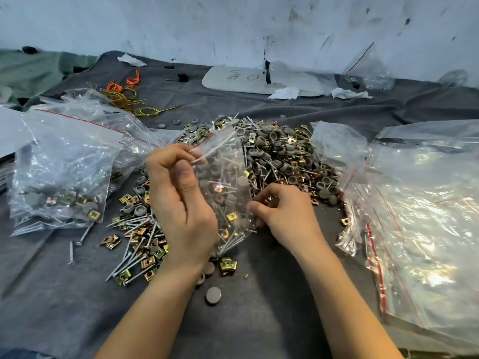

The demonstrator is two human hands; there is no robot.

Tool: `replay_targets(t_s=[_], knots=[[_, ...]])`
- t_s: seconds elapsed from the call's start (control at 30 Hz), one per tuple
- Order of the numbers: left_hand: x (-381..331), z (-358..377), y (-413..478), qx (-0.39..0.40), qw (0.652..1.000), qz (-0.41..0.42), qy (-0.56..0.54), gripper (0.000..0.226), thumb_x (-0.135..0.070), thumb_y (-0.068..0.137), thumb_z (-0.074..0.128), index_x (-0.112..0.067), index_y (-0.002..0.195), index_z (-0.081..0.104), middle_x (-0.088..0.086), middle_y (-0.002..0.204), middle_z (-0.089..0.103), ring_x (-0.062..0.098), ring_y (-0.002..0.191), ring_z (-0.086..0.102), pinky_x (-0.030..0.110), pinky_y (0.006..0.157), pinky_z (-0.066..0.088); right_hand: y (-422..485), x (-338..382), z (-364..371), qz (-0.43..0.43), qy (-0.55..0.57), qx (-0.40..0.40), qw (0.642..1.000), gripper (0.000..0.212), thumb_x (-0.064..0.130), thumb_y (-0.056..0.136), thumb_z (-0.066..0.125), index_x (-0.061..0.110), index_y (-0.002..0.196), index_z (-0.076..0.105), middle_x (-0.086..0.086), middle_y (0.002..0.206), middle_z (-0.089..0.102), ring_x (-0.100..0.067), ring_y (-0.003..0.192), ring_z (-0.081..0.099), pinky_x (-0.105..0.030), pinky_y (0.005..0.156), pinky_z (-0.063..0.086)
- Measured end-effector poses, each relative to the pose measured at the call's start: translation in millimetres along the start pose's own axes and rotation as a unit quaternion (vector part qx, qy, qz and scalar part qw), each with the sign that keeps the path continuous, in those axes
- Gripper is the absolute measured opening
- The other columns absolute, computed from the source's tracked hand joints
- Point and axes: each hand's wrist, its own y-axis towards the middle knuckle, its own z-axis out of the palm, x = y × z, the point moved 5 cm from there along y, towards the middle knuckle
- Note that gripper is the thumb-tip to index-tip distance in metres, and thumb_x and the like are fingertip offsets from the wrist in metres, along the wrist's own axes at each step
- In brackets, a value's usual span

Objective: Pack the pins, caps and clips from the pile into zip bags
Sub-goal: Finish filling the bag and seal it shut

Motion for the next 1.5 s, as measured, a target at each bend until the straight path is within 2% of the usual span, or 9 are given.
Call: replay_targets(t_s=[0.33, 0.43, 0.57, 0.73, 0.87, 1.2, 1.33, 1.43, 1.5], knots=[[3, 1, 1, 0.015, 1.000, -0.015, 0.006, 0.019, -0.014, 0.103, 0.034, -0.028, 0.100, 0.046, -0.009, 0.102, 0.051, 0.017, 0.096, 0.053, 0.064, 0.085, 0.046, -3, 5, 13, 0.032, -0.040, -0.007, 0.999, 0.022, 0.023, 0.077, 0.072, 0.025, 0.063, 0.055, 0.001, 0.075, 0.067, -0.022, 0.078, 0.065, -0.037, 0.073, 0.054], [4, 2, 1, 0.019, 0.999, -0.025, 0.008, 0.021, -0.012, 0.102, 0.034, -0.028, 0.096, 0.045, -0.007, 0.101, 0.052, 0.020, 0.098, 0.053, 0.065, 0.087, 0.046, -3, 6, 3, 0.012, -0.015, -0.028, 0.999, 0.018, 0.020, 0.076, 0.073, 0.023, 0.066, 0.058, 0.003, 0.066, 0.063, -0.014, 0.064, 0.061, -0.030, 0.061, 0.049], [0, 7, -2, 0.058, 0.998, -0.019, 0.003, 0.020, -0.010, 0.101, 0.035, -0.026, 0.102, 0.046, -0.001, 0.102, 0.053, 0.022, 0.099, 0.055, 0.057, 0.087, 0.047, -11, 16, -40, -0.092, 0.123, -0.108, 0.982, 0.019, 0.009, 0.080, 0.068, 0.022, 0.071, 0.060, 0.006, 0.066, 0.057, 0.000, 0.055, 0.046, -0.012, 0.054, 0.037], [-13, 23, -9, 0.169, 0.985, 0.029, 0.006, 0.010, -0.008, 0.096, 0.043, -0.014, 0.099, 0.050, 0.001, 0.109, 0.054, 0.018, 0.106, 0.056, 0.040, 0.088, 0.049, -35, 45, -75, -0.252, 0.274, -0.148, 0.916, 0.016, 0.008, 0.085, 0.066, 0.023, 0.083, 0.060, -0.007, 0.078, 0.066, -0.014, 0.068, 0.059, -0.015, 0.062, 0.046], [-21, 31, -15, 0.232, 0.968, 0.089, 0.029, 0.009, -0.005, 0.094, 0.047, -0.009, 0.101, 0.050, 0.013, 0.113, 0.053, 0.020, 0.110, 0.054, 0.031, 0.094, 0.044, -46, 61, -79, -0.326, 0.147, -0.198, 0.913, 0.015, 0.006, 0.086, 0.065, 0.018, 0.094, 0.064, 0.010, 0.086, 0.062, -0.003, 0.077, 0.056, -0.013, 0.070, 0.041], [-27, 35, -19, 0.265, 0.956, 0.116, 0.038, 0.008, -0.014, 0.101, 0.046, -0.010, 0.105, 0.051, 0.012, 0.117, 0.047, 0.015, 0.115, 0.050, 0.027, 0.093, 0.044, -57, 71, -82, -0.391, -0.102, -0.213, 0.890, 0.009, 0.008, 0.085, 0.065, 0.012, 0.085, 0.074, 0.001, 0.086, 0.065, -0.026, 0.088, 0.051, -0.023, 0.080, 0.037], [-25, 35, -19, 0.250, 0.961, 0.111, 0.036, 0.006, -0.008, 0.097, 0.049, -0.009, 0.102, 0.051, 0.016, 0.116, 0.051, 0.014, 0.114, 0.052, 0.023, 0.096, 0.041, -52, 65, -87, -0.362, 0.040, -0.213, 0.907, 0.009, 0.012, 0.089, 0.063, 0.013, 0.096, 0.069, -0.003, 0.100, 0.063, -0.018, 0.094, 0.058, -0.019, 0.079, 0.041], [-20, 28, -14, 0.195, 0.976, 0.082, 0.044, 0.006, -0.009, 0.096, 0.048, -0.010, 0.101, 0.051, 0.013, 0.112, 0.054, 0.020, 0.108, 0.055, 0.027, 0.094, 0.043, -34, 33, -92, -0.242, 0.157, -0.259, 0.922, 0.012, 0.010, 0.091, 0.059, 0.021, 0.094, 0.066, 0.003, 0.090, 0.064, -0.003, 0.077, 0.058, -0.015, 0.065, 0.043], [-14, 23, -10, 0.156, 0.986, 0.044, 0.044, 0.007, -0.010, 0.097, 0.046, -0.012, 0.101, 0.051, 0.006, 0.112, 0.054, 0.020, 0.108, 0.056, 0.032, 0.094, 0.045, -16, 4, -80, -0.126, 0.105, -0.224, 0.961, 0.015, 0.010, 0.091, 0.061, 0.023, 0.092, 0.067, 0.006, 0.086, 0.066, 0.000, 0.072, 0.056, -0.013, 0.065, 0.042]])
